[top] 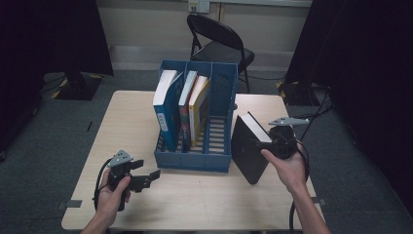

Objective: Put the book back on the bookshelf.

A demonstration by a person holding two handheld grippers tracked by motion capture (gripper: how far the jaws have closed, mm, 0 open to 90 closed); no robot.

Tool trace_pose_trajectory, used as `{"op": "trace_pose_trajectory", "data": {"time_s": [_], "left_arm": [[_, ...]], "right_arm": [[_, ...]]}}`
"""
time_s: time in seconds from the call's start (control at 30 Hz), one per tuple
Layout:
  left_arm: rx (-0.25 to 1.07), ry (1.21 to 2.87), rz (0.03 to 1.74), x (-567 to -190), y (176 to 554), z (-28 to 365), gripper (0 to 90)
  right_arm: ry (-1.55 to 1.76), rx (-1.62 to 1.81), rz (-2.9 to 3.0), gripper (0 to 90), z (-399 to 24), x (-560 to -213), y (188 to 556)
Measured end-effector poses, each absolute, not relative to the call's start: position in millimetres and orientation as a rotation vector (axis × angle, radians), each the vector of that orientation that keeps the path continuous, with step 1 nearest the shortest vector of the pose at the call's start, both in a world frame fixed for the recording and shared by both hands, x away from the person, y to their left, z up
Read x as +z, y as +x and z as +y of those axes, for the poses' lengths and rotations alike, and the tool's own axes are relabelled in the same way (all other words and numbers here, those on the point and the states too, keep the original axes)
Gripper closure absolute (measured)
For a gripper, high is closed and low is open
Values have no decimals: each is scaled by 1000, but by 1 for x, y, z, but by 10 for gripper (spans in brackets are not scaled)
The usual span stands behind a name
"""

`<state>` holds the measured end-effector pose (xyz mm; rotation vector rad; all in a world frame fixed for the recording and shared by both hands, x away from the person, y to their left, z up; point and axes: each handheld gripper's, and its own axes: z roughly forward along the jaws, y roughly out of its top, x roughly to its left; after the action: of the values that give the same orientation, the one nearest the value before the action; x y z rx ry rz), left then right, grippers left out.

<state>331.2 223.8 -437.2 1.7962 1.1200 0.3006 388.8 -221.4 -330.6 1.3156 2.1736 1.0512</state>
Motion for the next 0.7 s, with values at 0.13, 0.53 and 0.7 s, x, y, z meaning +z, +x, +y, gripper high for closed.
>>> {"op": "trace_pose_trajectory", "data": {"time_s": [0.13, 0.53, 0.7], "left_arm": [[296, 1803, 1114, -437, 331, 223, 162], [309, 1812, 1120, -439, 332, 222, 173], [301, 1812, 1125, -439, 332, 222, 173]], "right_arm": [[1340, 1003, 2207, 502, -217, -323, 397], [1396, 820, 2343, 505, -205, -307, 418], [1400, 727, 2386, 506, -199, -304, 424]]}}
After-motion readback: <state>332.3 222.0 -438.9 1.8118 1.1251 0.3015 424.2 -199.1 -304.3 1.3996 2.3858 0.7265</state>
